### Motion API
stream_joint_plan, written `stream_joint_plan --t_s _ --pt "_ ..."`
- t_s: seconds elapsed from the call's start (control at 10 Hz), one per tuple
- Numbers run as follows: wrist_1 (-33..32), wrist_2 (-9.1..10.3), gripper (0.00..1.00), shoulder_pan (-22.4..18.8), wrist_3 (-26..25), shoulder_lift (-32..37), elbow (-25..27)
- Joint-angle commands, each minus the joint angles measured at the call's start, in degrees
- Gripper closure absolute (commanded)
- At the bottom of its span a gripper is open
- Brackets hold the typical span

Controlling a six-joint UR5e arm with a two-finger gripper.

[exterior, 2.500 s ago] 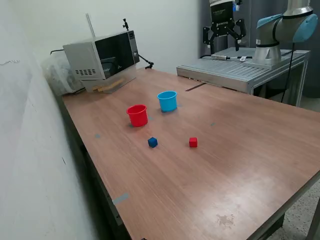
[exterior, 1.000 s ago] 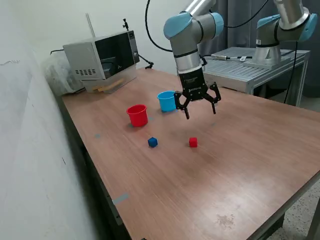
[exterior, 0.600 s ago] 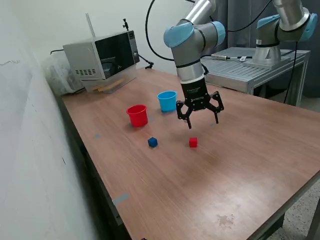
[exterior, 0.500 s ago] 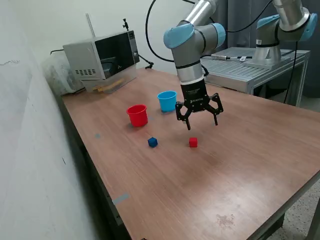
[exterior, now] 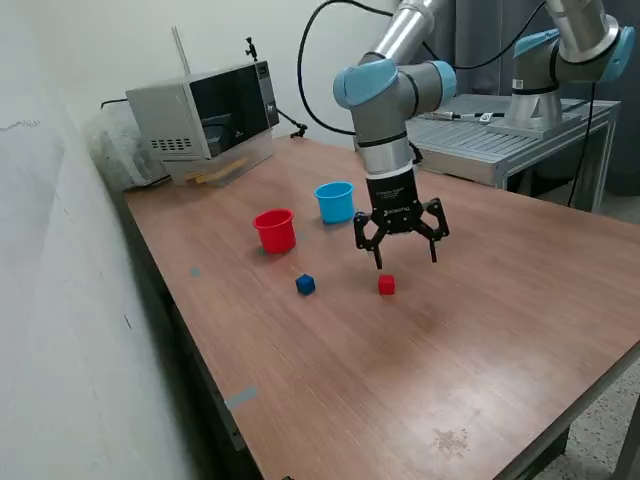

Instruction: Place red objects in the red bin, and blue objects in the blue bin.

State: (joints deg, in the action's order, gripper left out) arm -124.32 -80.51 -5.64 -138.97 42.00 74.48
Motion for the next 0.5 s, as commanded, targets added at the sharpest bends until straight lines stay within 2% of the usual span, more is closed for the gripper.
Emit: stream_joint_plan --t_s 0.0,0.4 --pt "-2.15 -0.08 0.00 -0.34 0.37 -1.39 2.07" --pt "-2.50 -0.52 0.00 -0.87 0.37 -4.20 -0.99"
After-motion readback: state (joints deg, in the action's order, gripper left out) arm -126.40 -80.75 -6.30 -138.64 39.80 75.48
